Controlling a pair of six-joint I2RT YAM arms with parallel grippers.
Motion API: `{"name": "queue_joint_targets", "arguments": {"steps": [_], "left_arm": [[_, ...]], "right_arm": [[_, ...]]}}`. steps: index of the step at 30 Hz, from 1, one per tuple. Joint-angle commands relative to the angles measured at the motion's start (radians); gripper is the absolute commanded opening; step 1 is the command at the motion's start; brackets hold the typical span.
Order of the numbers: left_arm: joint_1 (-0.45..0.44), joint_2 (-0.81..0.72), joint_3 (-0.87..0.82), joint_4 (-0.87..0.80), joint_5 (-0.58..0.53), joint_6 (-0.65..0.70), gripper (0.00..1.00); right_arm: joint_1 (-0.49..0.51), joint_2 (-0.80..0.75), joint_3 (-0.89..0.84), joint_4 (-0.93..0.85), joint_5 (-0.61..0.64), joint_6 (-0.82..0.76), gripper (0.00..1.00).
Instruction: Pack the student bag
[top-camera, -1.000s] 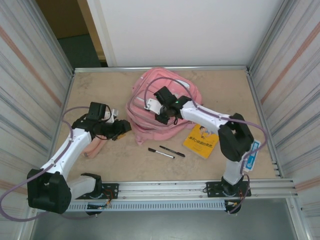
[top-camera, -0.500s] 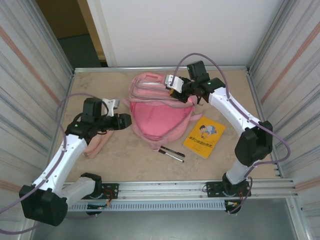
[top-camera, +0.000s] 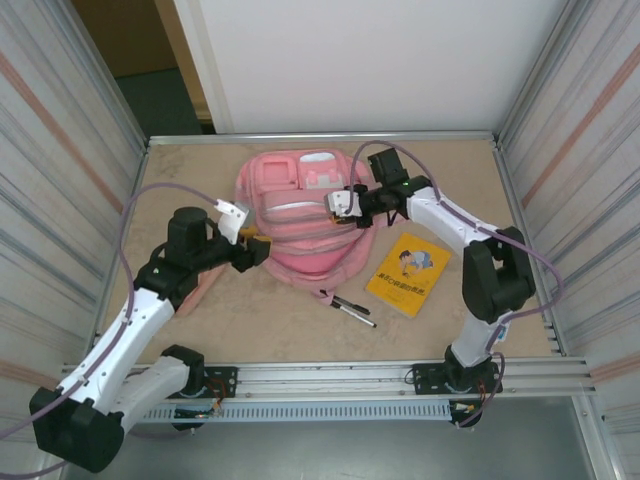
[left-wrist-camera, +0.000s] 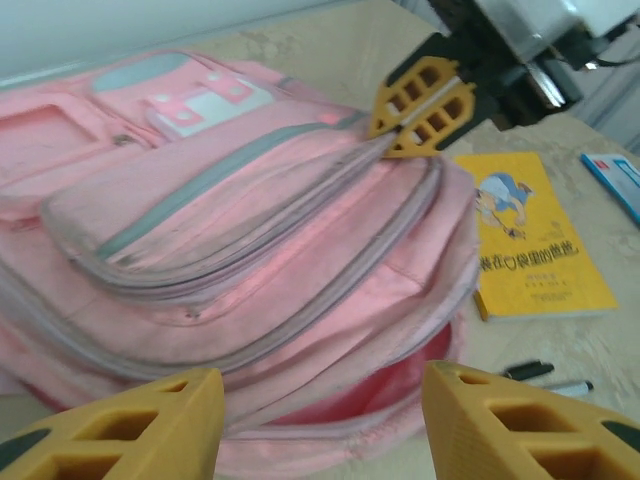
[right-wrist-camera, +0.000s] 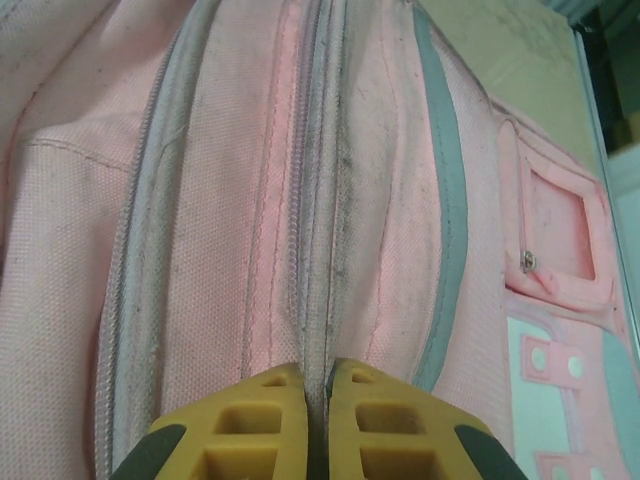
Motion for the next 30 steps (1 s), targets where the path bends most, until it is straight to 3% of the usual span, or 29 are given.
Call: {"name": "queue_joint_targets", "arguments": {"steps": [1,7,10,13,15,17,20,24,25,26,28,30], "left_arm": [[-0.003,-0.064,-0.043,0.036,0.069,0.039,0.54],[-0.004,-0.147,-0.121,-0.011,0.006,-0.013,0.54],[-0.006,-0.181,-0.152,-0.012,-0.002,-0.056,0.53],[-0.006,-0.207,-0.194,0.022,-0.014,-0.132,0.53],[-0.006,-0.207,-0.222,0.066,-0.045,-0.23,0.53],[-0.006,-0.193,-0.232,0.117,-0.018,-0.301,0.52],[-0.02,-0.152,-0.207,0.158,0.063,-0.334,0.52],[-0.038,-0.091,-0.144,0.138,0.056,-0.457,0.56],[-0.039,-0.073,-0.133,0.135,0.052,-0.499,0.58],[-0.039,-0.049,-0.116,0.122,0.048,-0.565,0.64],[-0.031,0.005,-0.078,0.084,0.068,-0.668,0.81],[0.006,0.06,-0.097,0.221,0.24,-0.736,0.86]], "right_arm": [[0.041,0.056,0.047,0.077,-0.049,-0.127,0.0],[0.043,0.166,-0.029,0.373,0.074,0.02,0.04],[0.041,0.208,-0.067,0.54,0.172,0.138,0.19],[0.073,0.231,-0.076,0.63,0.43,0.196,0.25],[0.086,0.219,-0.087,0.671,0.557,0.269,0.36],[0.078,0.168,-0.118,0.654,0.562,0.35,0.43],[0.035,0.045,-0.189,0.598,0.439,0.517,0.51],[-0.012,-0.148,-0.307,0.628,0.434,0.797,0.64],[-0.023,-0.194,-0.326,0.611,0.439,0.87,0.76],[-0.035,-0.253,-0.35,0.588,0.46,0.949,0.99],[-0.048,-0.37,-0.395,0.514,0.559,1.079,0.99],[-0.055,-0.495,-0.395,0.358,0.732,1.248,0.99]]}}
